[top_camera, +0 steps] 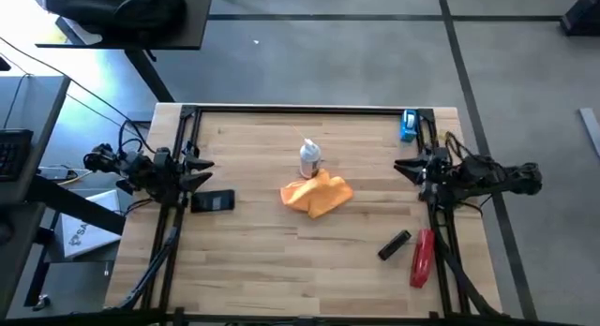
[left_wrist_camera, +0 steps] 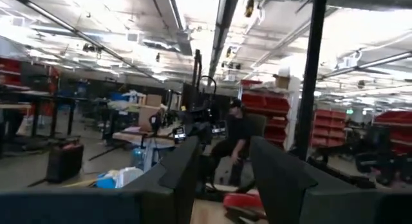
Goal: Apply microfiber cloth
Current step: Return to Home Position
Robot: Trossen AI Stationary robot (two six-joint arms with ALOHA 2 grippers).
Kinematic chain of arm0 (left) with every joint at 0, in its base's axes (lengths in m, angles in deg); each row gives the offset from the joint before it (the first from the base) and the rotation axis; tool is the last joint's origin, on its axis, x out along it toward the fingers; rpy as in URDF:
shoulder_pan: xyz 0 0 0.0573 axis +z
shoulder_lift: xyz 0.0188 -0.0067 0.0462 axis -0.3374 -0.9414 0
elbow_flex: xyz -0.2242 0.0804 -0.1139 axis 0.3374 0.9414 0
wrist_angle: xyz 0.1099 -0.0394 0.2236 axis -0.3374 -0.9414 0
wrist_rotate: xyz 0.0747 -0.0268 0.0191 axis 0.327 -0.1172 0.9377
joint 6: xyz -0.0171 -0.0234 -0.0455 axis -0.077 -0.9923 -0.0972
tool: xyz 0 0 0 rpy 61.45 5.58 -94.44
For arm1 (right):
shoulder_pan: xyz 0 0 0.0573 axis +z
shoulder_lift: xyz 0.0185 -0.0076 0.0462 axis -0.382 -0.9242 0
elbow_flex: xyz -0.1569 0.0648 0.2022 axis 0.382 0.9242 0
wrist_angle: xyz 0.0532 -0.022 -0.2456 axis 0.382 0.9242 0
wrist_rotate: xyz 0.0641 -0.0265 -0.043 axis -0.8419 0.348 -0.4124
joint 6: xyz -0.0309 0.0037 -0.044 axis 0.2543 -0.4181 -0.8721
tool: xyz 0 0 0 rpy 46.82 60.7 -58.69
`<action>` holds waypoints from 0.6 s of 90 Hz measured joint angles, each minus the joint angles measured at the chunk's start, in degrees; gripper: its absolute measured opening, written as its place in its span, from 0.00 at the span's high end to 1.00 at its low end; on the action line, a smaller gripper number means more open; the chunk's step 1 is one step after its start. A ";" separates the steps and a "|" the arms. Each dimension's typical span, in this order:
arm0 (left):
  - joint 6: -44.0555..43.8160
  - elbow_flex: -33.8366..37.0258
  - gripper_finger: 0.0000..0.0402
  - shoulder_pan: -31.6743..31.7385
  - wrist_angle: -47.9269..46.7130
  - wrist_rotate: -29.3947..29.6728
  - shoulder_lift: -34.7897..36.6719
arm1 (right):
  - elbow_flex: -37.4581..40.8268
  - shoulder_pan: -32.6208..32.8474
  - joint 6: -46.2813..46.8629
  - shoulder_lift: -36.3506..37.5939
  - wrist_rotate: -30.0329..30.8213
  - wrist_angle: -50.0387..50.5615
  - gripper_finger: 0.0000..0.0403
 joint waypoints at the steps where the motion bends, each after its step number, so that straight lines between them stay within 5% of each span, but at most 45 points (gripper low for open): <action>1: 0.01 0.00 0.70 0.00 -0.23 0.13 0.00 | 0.53 0.00 0.11 0.03 0.01 -0.41 0.88; 32: -0.47 0.55 0.70 0.00 -2.19 2.27 0.00 | 15.39 -0.02 -0.52 0.00 -1.41 -19.65 0.88; 54: 0.00 4.17 0.70 0.15 0.44 3.08 -0.07 | 15.46 -0.07 -0.65 -0.73 -2.75 -20.55 0.88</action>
